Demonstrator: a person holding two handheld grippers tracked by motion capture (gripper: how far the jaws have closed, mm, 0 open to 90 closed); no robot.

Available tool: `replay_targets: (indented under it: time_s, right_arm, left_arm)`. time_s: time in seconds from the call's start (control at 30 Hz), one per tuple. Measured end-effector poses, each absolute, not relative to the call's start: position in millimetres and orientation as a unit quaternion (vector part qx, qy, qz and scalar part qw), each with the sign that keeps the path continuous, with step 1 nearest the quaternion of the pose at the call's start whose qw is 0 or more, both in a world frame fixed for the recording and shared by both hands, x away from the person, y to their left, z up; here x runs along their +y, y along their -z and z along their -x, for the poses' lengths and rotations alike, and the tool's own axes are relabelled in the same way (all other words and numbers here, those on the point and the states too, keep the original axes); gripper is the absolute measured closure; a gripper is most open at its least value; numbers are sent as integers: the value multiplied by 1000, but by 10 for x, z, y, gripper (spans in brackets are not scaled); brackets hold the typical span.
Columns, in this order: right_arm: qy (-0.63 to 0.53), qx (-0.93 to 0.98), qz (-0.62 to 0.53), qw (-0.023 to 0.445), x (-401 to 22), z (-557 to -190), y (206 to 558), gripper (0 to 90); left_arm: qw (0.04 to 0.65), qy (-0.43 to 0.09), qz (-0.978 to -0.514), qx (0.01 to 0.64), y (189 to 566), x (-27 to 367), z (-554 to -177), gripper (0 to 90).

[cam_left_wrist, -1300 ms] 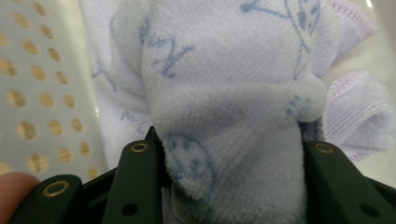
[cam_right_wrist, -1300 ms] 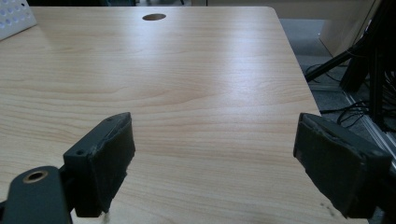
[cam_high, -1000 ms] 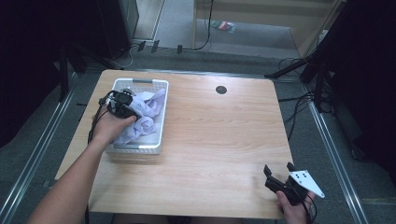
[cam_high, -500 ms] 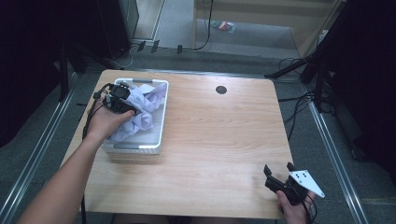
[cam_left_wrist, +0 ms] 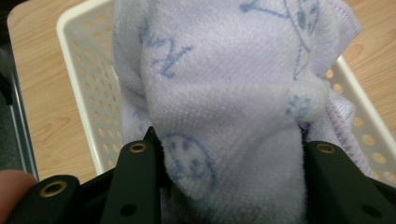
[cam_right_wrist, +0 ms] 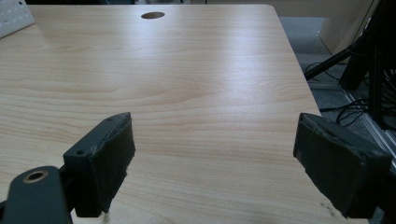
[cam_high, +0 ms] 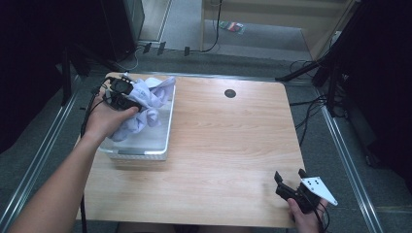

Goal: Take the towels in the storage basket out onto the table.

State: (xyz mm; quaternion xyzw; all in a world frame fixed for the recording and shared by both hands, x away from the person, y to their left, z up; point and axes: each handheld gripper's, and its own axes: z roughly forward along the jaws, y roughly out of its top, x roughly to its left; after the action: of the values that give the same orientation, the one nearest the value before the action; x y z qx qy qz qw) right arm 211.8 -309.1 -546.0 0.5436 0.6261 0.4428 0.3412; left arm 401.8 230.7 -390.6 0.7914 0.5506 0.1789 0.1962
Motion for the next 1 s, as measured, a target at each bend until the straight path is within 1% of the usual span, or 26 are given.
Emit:
replay_targets:
  time_s: [0.23,0.47,0.8,1.0]
  right_arm:
    - [-443,626,-543,341,-3093,-2118,5460,127]
    - [-442,626,-543,342,-3091,-2119,5460,127]
    - [-442,626,-543,342,-3091,-2118,5460,127]
    - [-443,626,-543,341,-3093,-2118,5461,127]
  left_arm:
    - [209,-186,-791,543,3720,2283,-3998,564]
    - [229,-194,-793,530,3487,2140,-3971,563]
    - [236,-182,-813,500,3422,1841,-3945,558]
    - [241,-176,-822,485,3457,1562,-3975,557]
